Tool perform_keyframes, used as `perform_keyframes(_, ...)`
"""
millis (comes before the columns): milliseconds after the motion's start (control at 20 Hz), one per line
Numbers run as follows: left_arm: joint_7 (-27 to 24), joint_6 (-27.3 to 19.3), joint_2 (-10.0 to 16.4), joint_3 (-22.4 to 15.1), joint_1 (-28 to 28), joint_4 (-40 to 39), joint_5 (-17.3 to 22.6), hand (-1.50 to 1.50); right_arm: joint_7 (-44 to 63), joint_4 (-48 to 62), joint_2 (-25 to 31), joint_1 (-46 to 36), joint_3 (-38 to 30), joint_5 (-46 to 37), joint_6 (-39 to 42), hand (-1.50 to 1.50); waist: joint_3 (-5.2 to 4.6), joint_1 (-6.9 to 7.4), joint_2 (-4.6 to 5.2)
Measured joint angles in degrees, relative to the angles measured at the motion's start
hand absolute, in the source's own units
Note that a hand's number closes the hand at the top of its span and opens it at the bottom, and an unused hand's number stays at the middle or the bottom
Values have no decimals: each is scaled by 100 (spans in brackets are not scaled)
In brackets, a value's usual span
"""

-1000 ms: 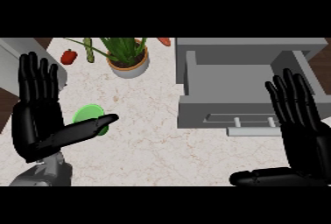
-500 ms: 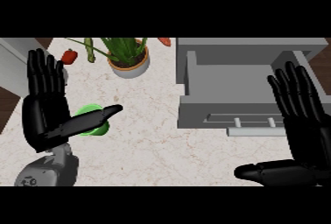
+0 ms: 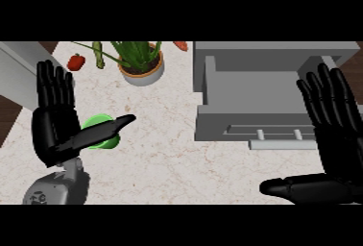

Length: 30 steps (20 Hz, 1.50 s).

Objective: Pick up the cup, place it into the drawer and close the drawer

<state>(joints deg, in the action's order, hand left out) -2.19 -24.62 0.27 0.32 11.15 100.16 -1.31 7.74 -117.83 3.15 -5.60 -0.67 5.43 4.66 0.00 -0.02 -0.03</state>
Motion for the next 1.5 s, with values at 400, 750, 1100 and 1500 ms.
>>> perform_keyframes(400, -223, 7, 48, 62, -394, -259, 219, -150, -131, 86, 26, 4, -62, 16, 56, -150, -1, 3, 1)
perform_keyframes(750, -755, -118, 1, 156, -598, -900, 389, -150, -198, 157, 15, -22, -53, -12, 60, -150, -2, 0, 2)
perform_keyframes(1100, -1275, 203, 95, 524, -875, -1369, 719, -150, -2, -59, 81, 67, -107, 110, 123, -150, -1, 0, 1)
perform_keyframes(1500, -1922, 603, 197, 867, -848, -2242, 1019, -150, -50, 109, 64, -55, -124, 124, 121, -150, -2, 0, 3)
